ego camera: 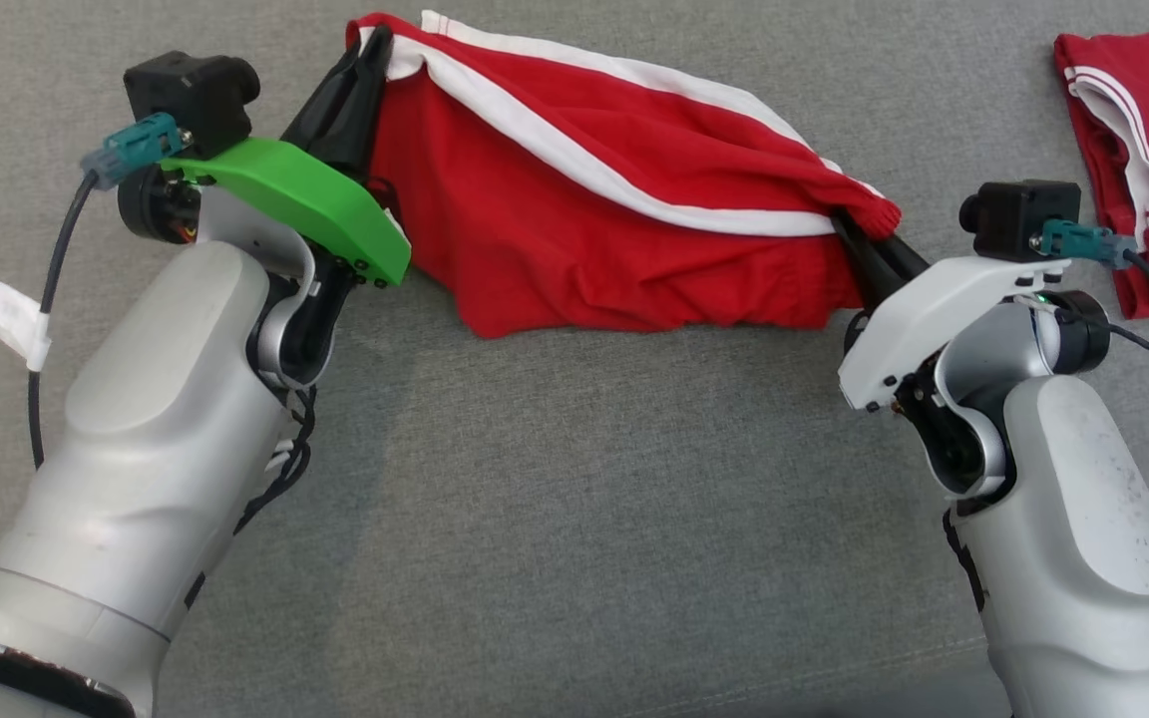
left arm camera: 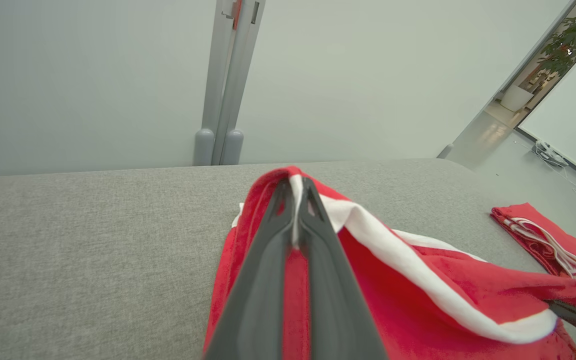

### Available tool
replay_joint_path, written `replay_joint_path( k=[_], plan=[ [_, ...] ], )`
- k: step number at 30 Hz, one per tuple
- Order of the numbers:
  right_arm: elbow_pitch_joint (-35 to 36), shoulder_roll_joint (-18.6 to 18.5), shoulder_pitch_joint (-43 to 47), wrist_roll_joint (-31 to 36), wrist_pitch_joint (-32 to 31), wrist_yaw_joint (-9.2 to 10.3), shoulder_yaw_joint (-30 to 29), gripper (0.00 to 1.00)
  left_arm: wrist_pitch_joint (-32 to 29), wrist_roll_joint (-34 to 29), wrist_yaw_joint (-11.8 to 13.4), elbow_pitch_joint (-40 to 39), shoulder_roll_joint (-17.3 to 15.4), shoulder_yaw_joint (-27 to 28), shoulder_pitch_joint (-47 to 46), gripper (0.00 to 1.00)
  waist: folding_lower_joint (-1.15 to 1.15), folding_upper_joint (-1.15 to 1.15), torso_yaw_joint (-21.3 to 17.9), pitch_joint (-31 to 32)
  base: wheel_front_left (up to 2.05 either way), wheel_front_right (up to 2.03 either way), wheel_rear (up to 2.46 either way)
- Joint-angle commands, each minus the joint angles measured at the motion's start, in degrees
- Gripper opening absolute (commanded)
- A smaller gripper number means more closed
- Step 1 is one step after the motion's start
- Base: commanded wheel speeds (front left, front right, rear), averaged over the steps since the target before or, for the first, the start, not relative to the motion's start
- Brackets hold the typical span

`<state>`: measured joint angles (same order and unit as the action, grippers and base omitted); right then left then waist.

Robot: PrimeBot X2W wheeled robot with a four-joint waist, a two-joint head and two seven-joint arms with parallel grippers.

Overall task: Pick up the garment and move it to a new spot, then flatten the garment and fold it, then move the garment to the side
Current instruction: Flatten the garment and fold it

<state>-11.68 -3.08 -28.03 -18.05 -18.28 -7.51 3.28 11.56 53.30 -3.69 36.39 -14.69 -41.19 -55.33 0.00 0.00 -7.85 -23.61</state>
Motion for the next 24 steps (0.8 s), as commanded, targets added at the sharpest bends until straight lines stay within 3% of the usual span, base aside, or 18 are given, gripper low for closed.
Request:
replay_joint_path(
  k=[1, 10, 11, 12, 13, 15, 24],
  plan=[
    [-0.74, 0.03, -1.59, -0.54, 0.82, 0.06, 0.25, 0.0, -0.08, -0.56, 0.29, 1.25, 0.17, -0.05, -1.81, 0.0, 0.0, 0.0, -2.53, -2.72, 0.0, 0.0, 0.0],
    [-6.88, 0.17, -7.15, -4.86, 7.37, 0.06, 1.07, 0.0, -0.58, -2.18, 0.89, 9.19, 1.72, -0.9, -7.27, 0.0, 0.0, 0.0, -4.44, -4.96, 0.0, 0.0, 0.0],
    [-7.69, 0.17, -7.64, -5.13, 7.97, 0.06, 1.36, 0.36, -1.03, -2.16, 0.62, 10.14, 1.98, -1.15, -7.6, 0.0, 0.0, 0.0, -4.51, -5.04, 0.0, 0.0, 0.0],
    [-8.23, 0.17, -7.94, -5.21, 8.5, 0.06, 1.59, 1.0, -1.44, -2.04, 0.33, 10.91, 2.15, -1.3, -7.83, 0.0, 0.0, 0.0, -4.54, -5.08, 0.0, 0.0, 0.0],
    [-8.8, 0.15, -8.37, -5.32, 9.49, 0.07, 1.59, 1.0, -1.27, -2.17, 0.19, 11.75, 2.27, -1.37, -8.33, 0.04, 0.0, 0.0, -4.55, -5.1, 0.0, 0.0, 0.0],
    [-9.82, 0.16, -8.84, -5.16, 10.56, 0.06, 2.12, 1.0, -0.89, -2.34, 0.45, 13.26, 2.6, -1.37, -9.01, 1.0, 0.0, 0.0, -4.51, -5.05, 0.0, 0.0, 0.0],
    [-6.84, 0.12, -3.39, -1.75, 13.68, 0.06, 1.77, 1.0, 1.9, -3.66, 1.85, 18.9, 3.37, -1.99, -7.0, 1.0, 0.0, 0.0, -3.53, -2.12, 0.0, 0.0, 0.0]
  ],
)
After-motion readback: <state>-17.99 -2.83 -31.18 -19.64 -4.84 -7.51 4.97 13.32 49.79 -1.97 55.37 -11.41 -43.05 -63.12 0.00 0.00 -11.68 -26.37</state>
